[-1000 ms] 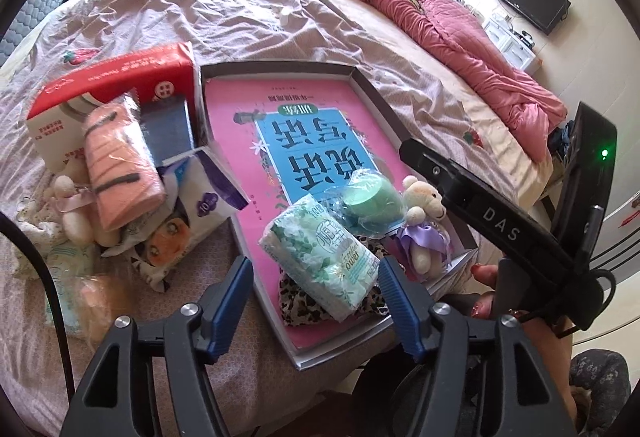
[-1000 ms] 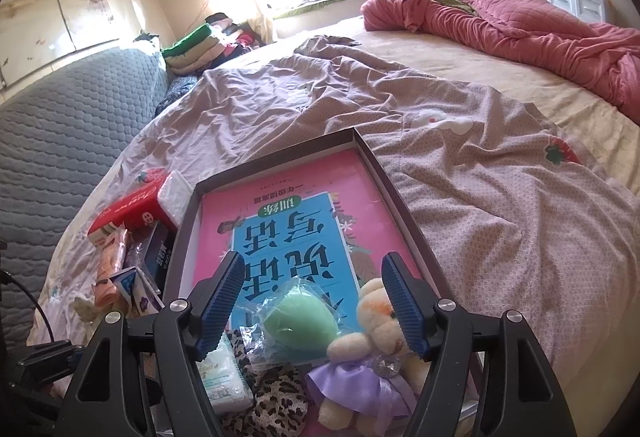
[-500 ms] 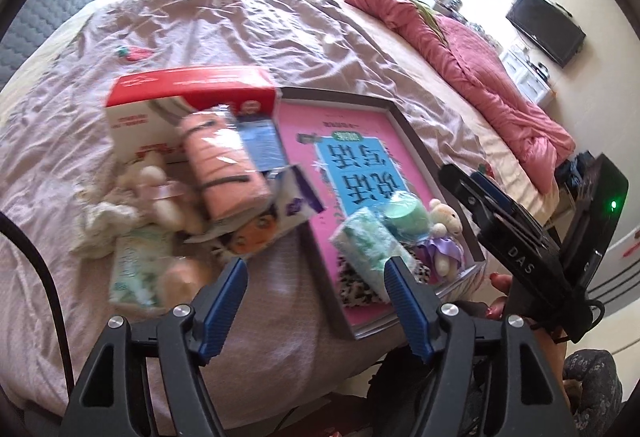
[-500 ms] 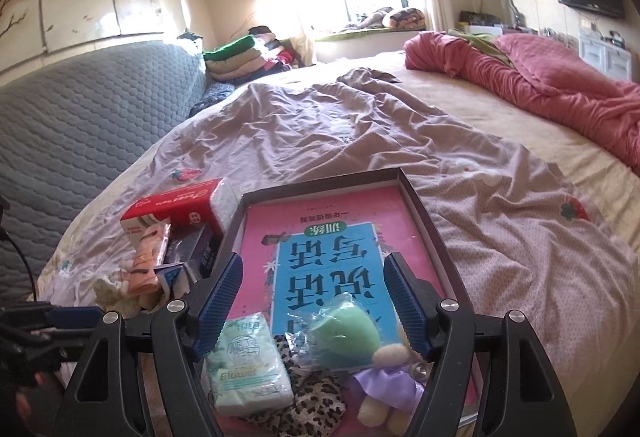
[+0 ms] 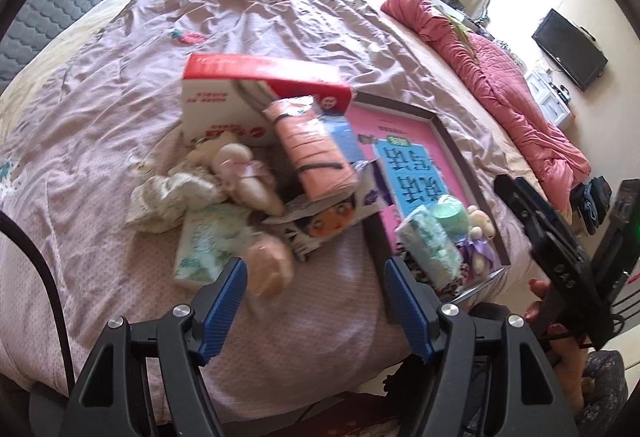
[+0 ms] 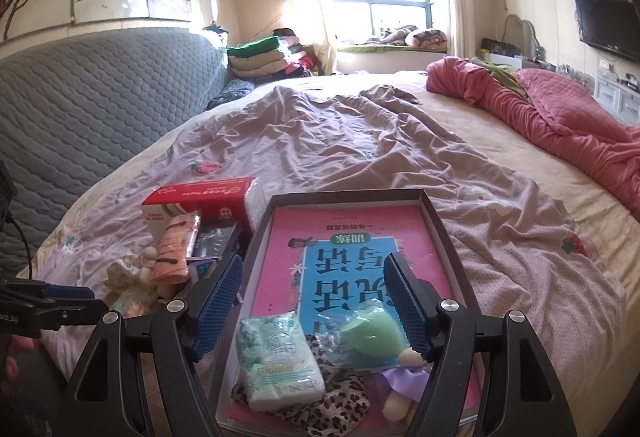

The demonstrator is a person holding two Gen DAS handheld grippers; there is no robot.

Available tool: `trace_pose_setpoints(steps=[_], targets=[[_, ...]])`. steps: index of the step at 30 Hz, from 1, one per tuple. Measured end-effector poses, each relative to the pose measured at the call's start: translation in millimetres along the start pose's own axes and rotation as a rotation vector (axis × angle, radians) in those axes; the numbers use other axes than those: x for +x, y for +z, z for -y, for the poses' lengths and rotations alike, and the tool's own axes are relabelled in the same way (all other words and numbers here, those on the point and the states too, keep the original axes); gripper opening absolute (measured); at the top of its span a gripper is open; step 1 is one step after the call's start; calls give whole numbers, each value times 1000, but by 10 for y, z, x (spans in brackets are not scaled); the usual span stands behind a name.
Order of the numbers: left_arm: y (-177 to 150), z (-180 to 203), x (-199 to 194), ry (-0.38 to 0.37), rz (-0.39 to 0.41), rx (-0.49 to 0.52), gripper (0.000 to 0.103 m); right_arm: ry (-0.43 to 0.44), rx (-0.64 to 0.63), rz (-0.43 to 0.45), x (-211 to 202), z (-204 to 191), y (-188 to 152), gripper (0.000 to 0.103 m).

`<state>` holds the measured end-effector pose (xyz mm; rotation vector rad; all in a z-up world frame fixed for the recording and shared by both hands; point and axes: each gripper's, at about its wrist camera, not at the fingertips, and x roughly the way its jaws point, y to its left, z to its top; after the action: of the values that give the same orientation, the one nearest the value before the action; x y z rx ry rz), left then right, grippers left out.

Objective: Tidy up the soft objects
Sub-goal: 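Withdraw both open tools from the tray toward the pile of items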

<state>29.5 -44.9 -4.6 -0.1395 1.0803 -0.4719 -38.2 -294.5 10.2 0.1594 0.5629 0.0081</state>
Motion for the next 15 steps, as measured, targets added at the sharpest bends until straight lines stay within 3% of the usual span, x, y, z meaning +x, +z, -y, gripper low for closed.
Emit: trace_pose_setpoints(steps=[15], targets=[[-98, -224, 148, -31, -30, -50, 70, 44, -75, -48, 74, -320, -45, 75]])
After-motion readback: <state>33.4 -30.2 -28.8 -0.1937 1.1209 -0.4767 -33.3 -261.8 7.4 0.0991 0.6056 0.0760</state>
